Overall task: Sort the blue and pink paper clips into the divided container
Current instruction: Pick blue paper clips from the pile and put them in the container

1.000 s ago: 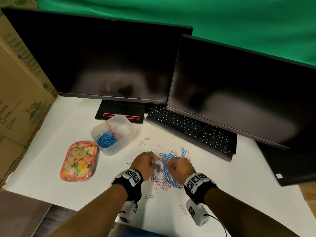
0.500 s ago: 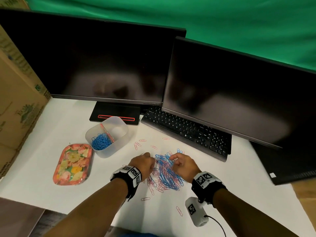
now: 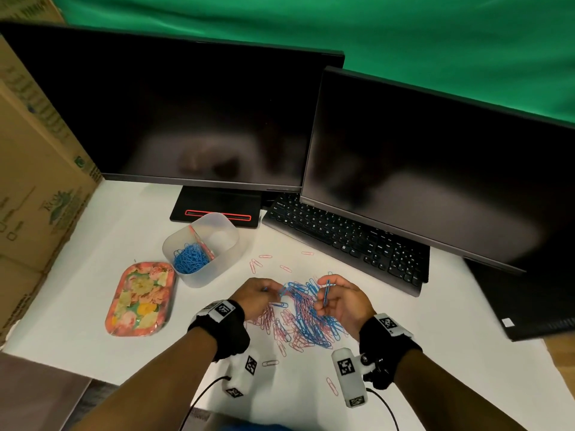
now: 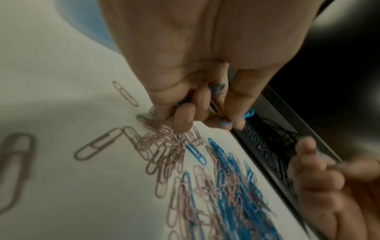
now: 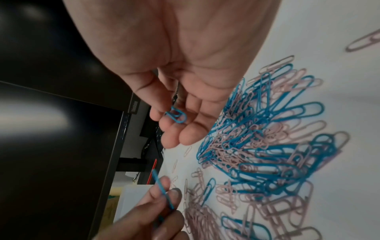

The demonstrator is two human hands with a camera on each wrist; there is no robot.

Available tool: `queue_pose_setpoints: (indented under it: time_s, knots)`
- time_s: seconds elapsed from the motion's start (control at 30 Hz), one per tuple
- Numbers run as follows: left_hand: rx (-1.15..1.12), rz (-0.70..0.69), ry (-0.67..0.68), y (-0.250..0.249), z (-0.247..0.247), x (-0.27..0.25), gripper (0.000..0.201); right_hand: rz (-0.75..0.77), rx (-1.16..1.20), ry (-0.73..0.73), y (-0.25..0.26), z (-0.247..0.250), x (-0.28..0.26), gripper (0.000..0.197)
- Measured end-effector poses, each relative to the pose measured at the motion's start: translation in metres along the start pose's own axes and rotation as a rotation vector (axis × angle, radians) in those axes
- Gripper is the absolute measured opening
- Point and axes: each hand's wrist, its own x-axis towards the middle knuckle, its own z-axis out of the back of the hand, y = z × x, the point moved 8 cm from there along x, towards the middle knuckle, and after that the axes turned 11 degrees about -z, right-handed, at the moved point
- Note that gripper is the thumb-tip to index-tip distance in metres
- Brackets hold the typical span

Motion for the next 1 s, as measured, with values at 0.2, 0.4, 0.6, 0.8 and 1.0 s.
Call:
queue_pose_setpoints:
  time_s: [0.2,0.4,0.6,0.8,1.0]
  knots:
    - [-0.509,0.175,-0.128,0.014,-0.004,0.0,0.02,-0.048,-0.158,-0.097,-0.002,0.012,0.01,0.019]
    - [-0.55,0.201,-0.181,0.008,-0.001,0.001,0.027,-0.096,-0.45,-0.237,-0.004,0.023,0.018,0.016]
    - [-0.516,0.149,-0.209,-0.001,0.003,0.004,0.024,-0.139,-0.517,-0.247,-0.006,0.028,0.016,0.031]
    - [-0.42,0.22,-0.167,-0.001,-0.002,0.008,0.039,-0.042,-0.671,-0.398,0.008,0.043,0.013,0.011]
    - [0.222,-0.002,-0.129,-0.012,-0.008,0.019,0.033,0.036,-1.067,-0.613,0.024,0.053,0.007,0.013]
